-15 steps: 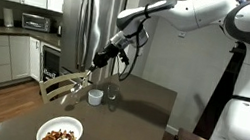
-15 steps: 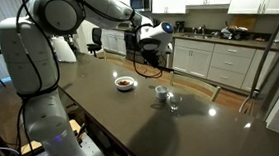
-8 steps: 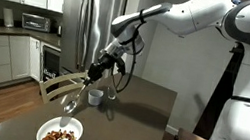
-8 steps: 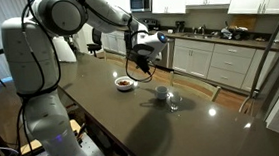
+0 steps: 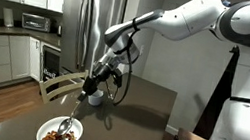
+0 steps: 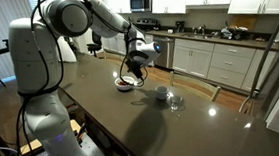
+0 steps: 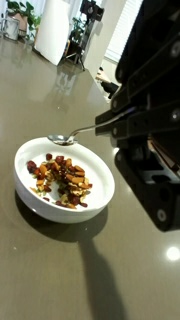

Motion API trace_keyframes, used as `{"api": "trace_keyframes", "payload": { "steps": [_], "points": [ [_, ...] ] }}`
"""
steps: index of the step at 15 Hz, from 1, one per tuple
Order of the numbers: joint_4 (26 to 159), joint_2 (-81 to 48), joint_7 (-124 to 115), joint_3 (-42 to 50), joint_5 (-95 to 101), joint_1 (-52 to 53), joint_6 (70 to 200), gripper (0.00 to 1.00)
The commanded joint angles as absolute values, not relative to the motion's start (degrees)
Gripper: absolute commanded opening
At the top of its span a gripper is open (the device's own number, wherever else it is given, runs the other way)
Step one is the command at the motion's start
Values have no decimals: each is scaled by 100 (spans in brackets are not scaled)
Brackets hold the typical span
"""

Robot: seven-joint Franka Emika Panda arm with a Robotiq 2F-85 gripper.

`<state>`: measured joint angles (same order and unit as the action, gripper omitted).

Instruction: Get one spoon of the objects from the bowl and put it in the light gray cup

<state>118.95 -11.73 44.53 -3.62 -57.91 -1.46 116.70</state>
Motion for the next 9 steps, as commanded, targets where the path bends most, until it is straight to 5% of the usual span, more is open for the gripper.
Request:
{"api": "trace_keyframes", "payload": {
  "steps": [1, 9],
  "points": [
    [11896, -1443, 4960, -365, -6286, -171, 11495, 3],
    [11846, -2117, 5323, -307, -6554, -212, 11485, 3]
  ]
}}
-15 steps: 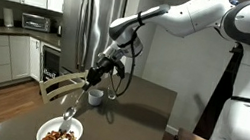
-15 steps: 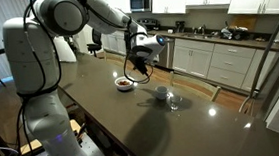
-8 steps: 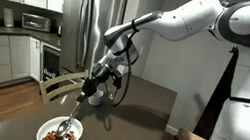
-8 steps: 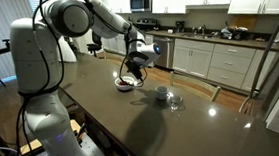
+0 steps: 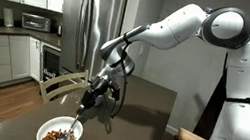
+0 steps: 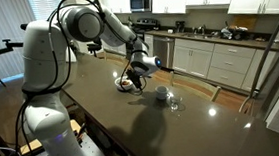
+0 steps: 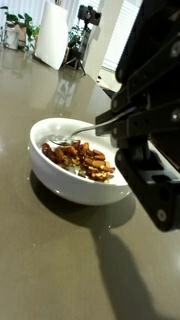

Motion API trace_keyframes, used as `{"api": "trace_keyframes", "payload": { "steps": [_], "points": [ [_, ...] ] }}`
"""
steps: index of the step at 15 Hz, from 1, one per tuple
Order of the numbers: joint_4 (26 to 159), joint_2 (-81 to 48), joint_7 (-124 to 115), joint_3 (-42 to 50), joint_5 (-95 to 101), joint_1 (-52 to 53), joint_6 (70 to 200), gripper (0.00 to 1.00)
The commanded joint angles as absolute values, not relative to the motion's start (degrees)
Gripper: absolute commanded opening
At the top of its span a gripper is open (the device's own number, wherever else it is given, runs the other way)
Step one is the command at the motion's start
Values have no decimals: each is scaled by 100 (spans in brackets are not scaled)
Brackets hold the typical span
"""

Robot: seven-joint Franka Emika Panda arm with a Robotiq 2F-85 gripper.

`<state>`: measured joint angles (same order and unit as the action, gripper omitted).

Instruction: Get one spoon of the objects from the bowl and put it in the light gray cup

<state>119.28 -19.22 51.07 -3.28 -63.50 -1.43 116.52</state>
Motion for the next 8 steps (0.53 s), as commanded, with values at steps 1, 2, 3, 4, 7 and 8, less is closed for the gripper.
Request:
{"api": "trace_keyframes", "payload": {
  "steps": [1, 2, 3, 4, 7, 8],
  "points": [
    [11844, -2170, 5332, -299, -6549, -214, 11487, 3],
    [11838, -2210, 5323, -294, -6539, -212, 11492, 3],
    [11828, -2239, 5310, -287, -6531, -213, 11493, 3],
    [11826, -2253, 5280, -277, -6520, -207, 11527, 4],
    [11806, -2220, 5219, -256, -6476, -202, 11547, 36],
    [11802, -2203, 5204, -248, -6460, -203, 11540, 43]
  ]
}}
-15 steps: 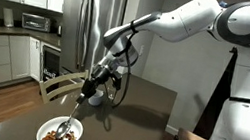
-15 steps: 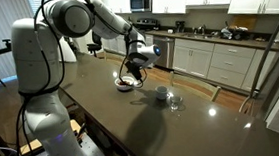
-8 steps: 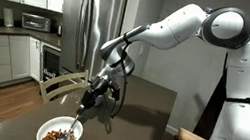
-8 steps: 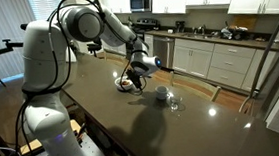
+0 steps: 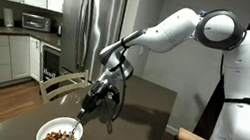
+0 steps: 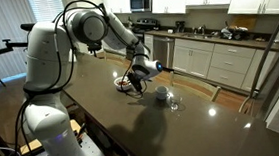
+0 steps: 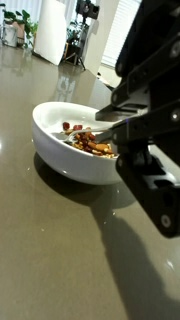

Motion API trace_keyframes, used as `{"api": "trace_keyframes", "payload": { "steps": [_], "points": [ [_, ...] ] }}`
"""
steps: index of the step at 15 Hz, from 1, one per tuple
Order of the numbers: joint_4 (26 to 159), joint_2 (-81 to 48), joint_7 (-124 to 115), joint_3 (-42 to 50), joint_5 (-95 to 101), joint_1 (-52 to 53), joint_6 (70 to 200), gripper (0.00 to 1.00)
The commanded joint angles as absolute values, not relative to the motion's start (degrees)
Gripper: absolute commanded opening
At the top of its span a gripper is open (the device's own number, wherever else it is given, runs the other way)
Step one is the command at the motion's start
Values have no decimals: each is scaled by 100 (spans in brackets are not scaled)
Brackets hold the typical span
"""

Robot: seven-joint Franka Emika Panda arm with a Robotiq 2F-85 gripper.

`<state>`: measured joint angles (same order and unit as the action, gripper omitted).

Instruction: Get one spoon of the objects from the bowl and put it in the light gray cup

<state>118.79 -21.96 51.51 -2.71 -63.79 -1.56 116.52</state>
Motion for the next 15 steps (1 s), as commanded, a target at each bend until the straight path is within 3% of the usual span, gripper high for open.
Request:
{"api": "trace_keyframes", "payload": {
  "steps": [1, 9, 15],
  "points": [
    [11803, -2168, 5174, -234, -6436, -193, 11570, 48],
    [11865, -1699, 4822, -25, -5530, -5, 12208, 99],
    [12080, -1182, 3924, -42, -3589, 151, 13349, 100]
  ]
}}
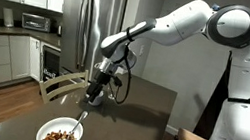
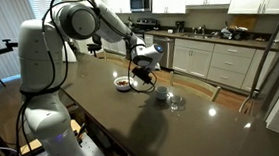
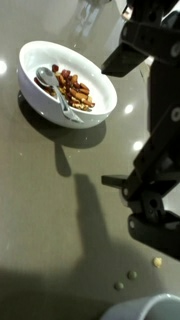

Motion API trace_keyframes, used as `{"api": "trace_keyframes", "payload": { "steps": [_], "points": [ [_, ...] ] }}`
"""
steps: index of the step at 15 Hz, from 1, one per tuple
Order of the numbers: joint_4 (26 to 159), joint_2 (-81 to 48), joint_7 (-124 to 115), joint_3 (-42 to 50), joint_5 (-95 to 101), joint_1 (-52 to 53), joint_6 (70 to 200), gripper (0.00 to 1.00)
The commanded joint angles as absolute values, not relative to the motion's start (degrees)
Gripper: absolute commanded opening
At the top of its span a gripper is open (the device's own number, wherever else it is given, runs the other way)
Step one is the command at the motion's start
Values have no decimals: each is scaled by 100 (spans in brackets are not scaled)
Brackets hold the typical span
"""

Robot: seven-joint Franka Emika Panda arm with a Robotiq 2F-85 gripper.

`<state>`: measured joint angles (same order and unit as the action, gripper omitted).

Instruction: Get one spoon of the objects from the bowl and put it in the light gray cup

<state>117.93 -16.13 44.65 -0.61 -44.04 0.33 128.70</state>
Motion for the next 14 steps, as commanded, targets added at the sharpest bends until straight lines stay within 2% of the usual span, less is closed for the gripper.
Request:
{"api": "trace_keyframes", "payload": {
  "steps": [1, 7, 14],
  "points": [
    [12120, -1069, 3718, -57, -3253, 152, 13484, 100],
    [12341, -300, 2342, -119, -1454, 128, 13759, 100],
    [12169, 442, 1261, -121, -36, 126, 12834, 100]
  ]
}}
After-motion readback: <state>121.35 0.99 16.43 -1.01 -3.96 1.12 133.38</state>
